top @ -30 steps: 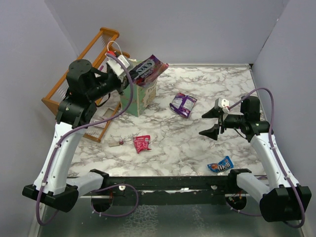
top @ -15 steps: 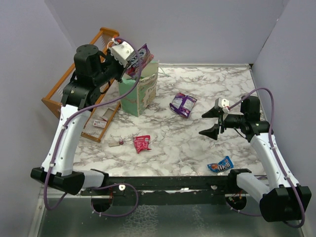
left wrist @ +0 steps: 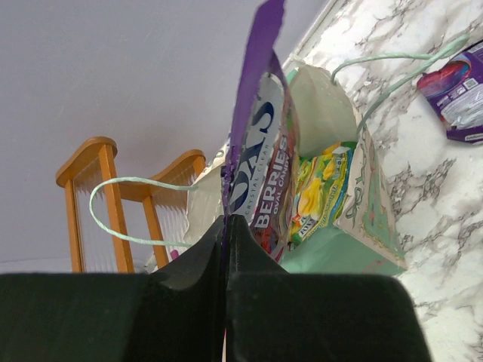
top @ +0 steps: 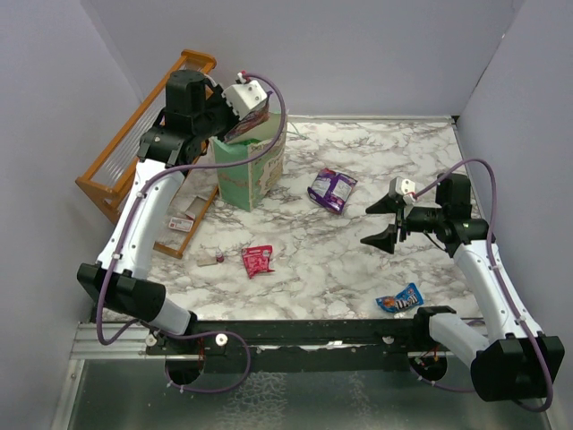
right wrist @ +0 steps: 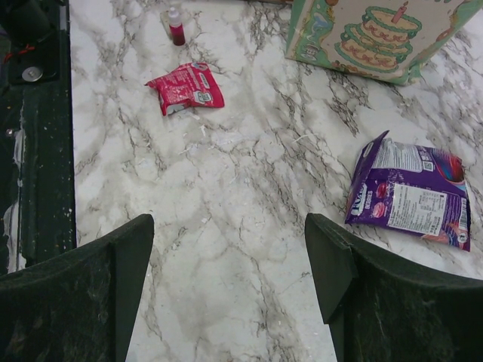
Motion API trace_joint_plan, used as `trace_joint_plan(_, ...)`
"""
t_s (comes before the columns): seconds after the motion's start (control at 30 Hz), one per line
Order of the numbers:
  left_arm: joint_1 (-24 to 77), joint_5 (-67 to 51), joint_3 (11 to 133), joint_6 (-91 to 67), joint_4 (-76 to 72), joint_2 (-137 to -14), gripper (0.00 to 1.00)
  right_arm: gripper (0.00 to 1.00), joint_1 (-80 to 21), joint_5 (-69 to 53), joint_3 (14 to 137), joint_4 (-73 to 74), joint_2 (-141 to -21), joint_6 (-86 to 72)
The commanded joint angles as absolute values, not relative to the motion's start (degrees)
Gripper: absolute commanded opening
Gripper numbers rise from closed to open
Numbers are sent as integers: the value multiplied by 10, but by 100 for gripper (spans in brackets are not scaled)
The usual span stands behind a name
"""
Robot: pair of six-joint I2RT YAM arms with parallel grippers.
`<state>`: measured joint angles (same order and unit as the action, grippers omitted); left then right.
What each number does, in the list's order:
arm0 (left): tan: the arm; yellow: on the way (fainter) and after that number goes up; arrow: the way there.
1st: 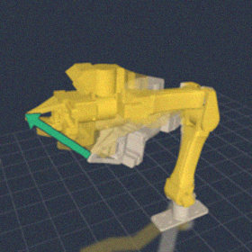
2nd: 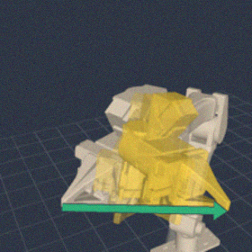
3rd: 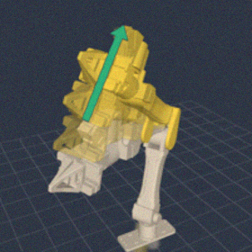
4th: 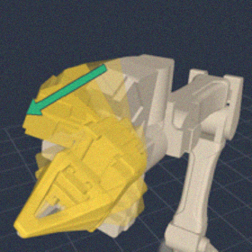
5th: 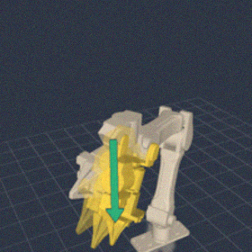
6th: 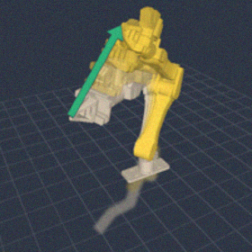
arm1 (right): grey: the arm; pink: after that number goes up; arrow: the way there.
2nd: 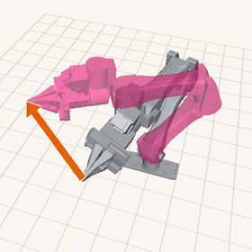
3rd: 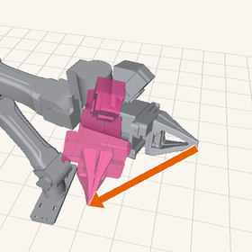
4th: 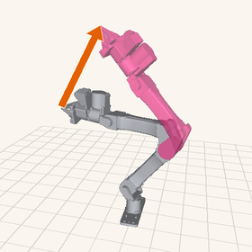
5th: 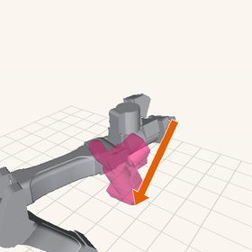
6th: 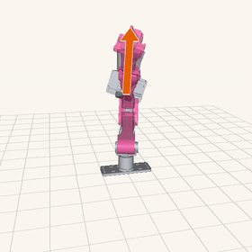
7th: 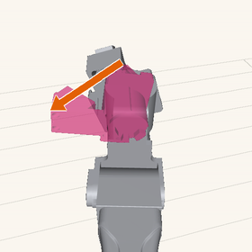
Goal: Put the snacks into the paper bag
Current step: Place the snack in the paper bag.
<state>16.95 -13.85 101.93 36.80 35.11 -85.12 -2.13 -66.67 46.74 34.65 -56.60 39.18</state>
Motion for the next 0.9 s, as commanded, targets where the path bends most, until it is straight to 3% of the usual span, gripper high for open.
trace_joint_plan(0.0, 168, -142, 1051, 433, 316, -864, 0, 81, -18, -658, 463, 333, -568, 386)
trace_joint_plan(0.43, 168, -147, 1091, 486, 326, -946, 0, 81, -18, -651, 461, 330, -574, 386)
trace_joint_plan(0.87, 167, -69, 1088, 478, 306, -1036, 0, 81, -18, -650, 461, 333, -578, 388)
